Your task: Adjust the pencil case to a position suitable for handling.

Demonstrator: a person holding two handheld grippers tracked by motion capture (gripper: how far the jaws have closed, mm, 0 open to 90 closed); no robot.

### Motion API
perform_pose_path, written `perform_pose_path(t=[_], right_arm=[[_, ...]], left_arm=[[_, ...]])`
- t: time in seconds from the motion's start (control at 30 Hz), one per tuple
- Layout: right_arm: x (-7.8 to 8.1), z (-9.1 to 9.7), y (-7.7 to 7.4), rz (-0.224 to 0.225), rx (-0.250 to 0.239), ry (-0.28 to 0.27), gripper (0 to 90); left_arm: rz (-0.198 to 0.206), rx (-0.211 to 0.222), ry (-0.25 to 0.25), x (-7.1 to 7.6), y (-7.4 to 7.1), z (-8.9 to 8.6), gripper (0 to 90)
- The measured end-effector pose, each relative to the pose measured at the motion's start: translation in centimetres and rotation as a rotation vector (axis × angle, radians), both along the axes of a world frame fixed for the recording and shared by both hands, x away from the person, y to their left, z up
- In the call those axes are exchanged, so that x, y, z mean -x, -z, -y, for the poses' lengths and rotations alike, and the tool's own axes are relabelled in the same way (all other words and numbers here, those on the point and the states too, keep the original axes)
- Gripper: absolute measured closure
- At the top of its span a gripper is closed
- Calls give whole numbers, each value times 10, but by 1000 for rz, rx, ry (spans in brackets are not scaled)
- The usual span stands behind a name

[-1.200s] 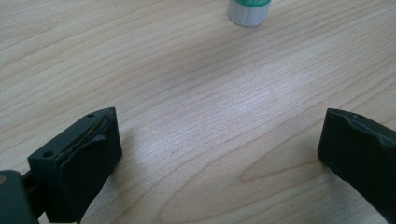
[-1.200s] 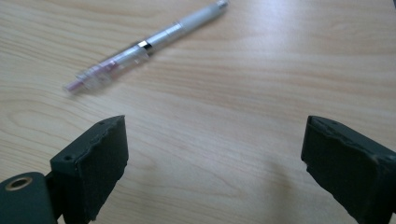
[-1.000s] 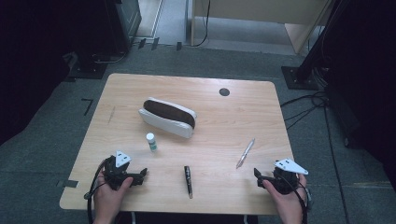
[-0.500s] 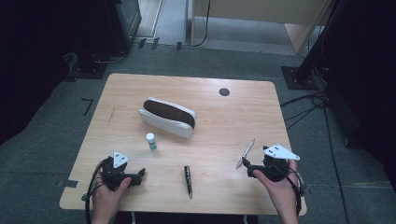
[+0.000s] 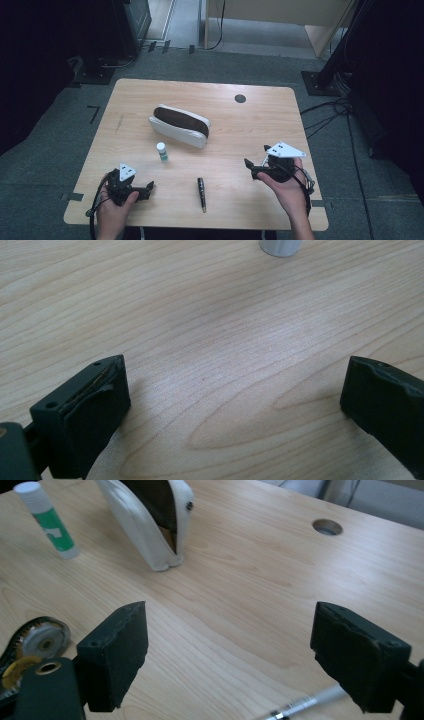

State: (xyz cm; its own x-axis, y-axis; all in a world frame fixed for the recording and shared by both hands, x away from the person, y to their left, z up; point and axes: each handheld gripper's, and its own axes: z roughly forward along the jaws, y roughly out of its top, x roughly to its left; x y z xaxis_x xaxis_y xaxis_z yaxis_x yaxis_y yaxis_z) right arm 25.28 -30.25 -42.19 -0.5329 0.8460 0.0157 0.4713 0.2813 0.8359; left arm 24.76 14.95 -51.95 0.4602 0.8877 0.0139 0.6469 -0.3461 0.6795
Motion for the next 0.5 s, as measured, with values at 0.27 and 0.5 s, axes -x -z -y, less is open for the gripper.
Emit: perform_pose_path(t=[0.27, 0.5], right_arm=[[-14, -30, -5, 11, -19, -121, 291], [-32, -53, -4, 7, -36, -182, 386]], left_arm=[[1, 1, -1, 0, 0, 0, 0], [1, 0, -1, 0, 0, 0, 0]])
